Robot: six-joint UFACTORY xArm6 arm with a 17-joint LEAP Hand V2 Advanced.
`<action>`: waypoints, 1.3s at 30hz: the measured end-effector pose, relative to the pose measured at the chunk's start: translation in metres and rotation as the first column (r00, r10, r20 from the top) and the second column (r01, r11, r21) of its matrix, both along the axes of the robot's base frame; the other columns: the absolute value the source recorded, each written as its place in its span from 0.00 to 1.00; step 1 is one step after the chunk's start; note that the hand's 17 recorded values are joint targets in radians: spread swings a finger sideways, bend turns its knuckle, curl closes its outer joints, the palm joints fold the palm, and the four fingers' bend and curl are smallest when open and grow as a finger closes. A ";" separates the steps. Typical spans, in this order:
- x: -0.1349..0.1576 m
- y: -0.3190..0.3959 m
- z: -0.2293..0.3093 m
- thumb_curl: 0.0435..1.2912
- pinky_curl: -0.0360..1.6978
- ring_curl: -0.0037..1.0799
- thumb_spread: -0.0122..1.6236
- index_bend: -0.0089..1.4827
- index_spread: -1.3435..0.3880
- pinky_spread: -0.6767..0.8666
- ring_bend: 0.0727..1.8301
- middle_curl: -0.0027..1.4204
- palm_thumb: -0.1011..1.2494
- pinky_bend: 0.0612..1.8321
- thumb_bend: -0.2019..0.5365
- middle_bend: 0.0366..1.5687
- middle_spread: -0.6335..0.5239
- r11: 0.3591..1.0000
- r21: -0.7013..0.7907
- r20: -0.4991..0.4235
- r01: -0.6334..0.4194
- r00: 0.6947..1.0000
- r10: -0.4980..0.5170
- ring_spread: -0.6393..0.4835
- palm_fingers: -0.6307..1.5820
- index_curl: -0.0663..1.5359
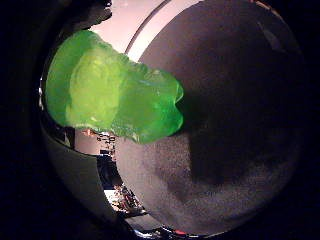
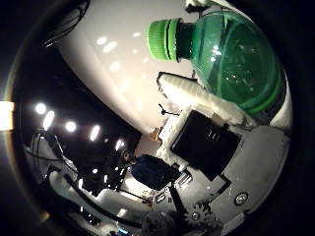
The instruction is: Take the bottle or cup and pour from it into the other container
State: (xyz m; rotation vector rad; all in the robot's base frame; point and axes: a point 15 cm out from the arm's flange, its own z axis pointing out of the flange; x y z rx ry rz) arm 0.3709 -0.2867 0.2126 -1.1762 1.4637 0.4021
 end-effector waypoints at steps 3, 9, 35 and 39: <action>-0.001 0.001 0.001 0.37 0.17 0.43 0.56 0.46 0.63 0.25 0.64 0.45 0.75 0.74 0.25 0.65 0.47 1.000 0.000 -0.001 -0.002 1.000 0.002 0.44 0.88 0.43; 0.004 0.005 0.003 0.44 0.24 0.51 0.51 0.68 0.66 0.30 0.74 0.48 0.81 0.81 0.26 0.79 0.48 1.000 -0.011 0.000 -0.012 1.000 0.012 0.43 0.84 0.51; 0.015 0.102 0.108 0.70 0.46 0.58 0.22 0.80 0.67 0.31 0.80 0.50 0.90 0.74 0.25 0.88 0.47 0.951 -0.269 0.048 -0.150 0.984 0.169 0.43 0.79 0.53; 0.012 0.135 0.138 0.71 0.49 0.58 0.20 0.81 0.67 0.31 0.80 0.50 0.90 0.72 0.25 0.88 0.47 0.911 -0.368 0.016 -0.184 0.979 0.204 0.43 0.80 0.53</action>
